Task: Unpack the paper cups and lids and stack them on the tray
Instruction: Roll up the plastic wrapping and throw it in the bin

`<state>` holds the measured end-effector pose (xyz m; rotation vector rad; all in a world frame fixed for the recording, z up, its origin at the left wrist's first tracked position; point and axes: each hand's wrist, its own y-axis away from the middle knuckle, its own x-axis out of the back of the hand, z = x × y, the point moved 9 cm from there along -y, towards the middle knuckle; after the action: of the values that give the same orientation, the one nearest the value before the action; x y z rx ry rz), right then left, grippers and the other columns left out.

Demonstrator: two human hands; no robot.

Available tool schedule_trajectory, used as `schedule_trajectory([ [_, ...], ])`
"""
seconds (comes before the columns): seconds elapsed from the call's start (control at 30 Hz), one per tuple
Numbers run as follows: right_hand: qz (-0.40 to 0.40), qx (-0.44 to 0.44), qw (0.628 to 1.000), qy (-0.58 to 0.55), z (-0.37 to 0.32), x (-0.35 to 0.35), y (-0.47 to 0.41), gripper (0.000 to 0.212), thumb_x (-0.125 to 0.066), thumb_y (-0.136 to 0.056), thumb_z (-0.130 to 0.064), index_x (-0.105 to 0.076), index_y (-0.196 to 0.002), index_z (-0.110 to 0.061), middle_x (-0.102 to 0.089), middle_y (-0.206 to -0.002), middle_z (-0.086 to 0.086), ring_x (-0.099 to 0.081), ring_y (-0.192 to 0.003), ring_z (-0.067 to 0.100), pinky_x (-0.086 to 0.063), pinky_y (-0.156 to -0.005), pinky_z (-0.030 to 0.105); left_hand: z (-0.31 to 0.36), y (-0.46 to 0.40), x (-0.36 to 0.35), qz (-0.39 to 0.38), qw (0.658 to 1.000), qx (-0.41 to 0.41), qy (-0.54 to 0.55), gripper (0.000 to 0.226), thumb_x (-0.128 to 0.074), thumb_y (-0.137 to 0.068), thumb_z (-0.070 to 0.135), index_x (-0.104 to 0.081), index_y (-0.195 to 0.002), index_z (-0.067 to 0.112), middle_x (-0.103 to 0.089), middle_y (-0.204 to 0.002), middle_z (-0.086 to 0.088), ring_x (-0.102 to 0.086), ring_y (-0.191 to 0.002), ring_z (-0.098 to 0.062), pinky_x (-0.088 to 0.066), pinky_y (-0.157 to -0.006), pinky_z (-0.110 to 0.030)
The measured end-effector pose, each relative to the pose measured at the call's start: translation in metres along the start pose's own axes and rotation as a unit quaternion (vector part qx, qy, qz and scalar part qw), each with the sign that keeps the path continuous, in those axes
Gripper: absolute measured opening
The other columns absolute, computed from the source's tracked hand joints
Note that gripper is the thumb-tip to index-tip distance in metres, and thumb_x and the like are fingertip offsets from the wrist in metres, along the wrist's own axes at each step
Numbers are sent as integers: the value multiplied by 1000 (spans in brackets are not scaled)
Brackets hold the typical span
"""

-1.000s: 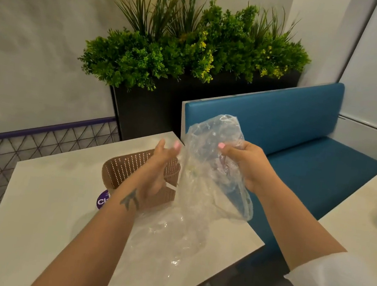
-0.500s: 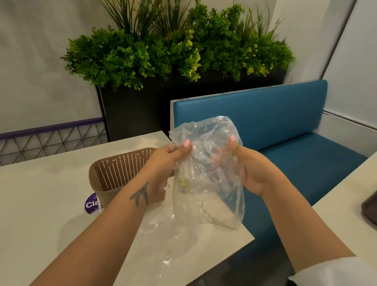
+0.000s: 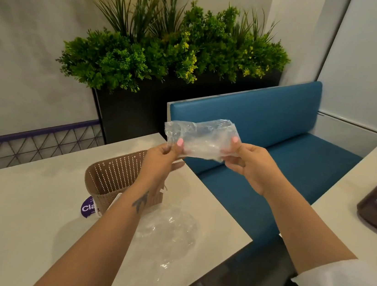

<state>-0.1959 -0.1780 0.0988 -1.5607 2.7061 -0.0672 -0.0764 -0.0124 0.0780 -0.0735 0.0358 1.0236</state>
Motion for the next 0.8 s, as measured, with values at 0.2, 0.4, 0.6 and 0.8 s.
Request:
schedule_trajectory([
  [0.2, 100, 89, 985, -112, 1, 2, 0, 36, -71, -84, -19, -51, -54, -13, -60, -64, -1, -61, -76, 20, -50, -88, 33, -4, 7, 1, 89, 994, -26, 51, 41, -78, -72, 43, -61, -81, 6, -61, -80, -7, -55, -68, -16, -46, -68, -27],
  [0.4, 110, 125, 975, -145, 0, 9, -4, 31, -70, -78, -2, -52, -95, -20, -59, -115, 3, -59, -106, 19, -50, -80, 32, -21, 4, -24, -48, 963, 176, 199, 32, -65, -86, 3, -52, -114, 12, -70, -99, -4, -65, -84, -15, -53, -77, -22],
  [0.6, 6, -20, 985, -172, 19, 9, -9, 100, -71, -74, -3, -11, -152, -22, -35, -149, 8, -53, -123, 23, -56, -83, 31, -16, -3, -23, -121, 975, 143, 122, 37, -66, -85, 12, -59, -121, 11, -70, -106, -6, -68, -83, -16, -55, -64, -25],
  [0.8, -162, -162, 967, -112, 37, -11, 7, 52, -74, -72, -10, -58, -122, -10, -71, -102, 1, -70, -85, 14, -55, -59, 23, 1, -3, -22, -196, 974, 93, 69, 33, -62, -80, -8, -60, -107, 11, -74, -91, -5, -72, -78, -16, -58, -62, -25],
])
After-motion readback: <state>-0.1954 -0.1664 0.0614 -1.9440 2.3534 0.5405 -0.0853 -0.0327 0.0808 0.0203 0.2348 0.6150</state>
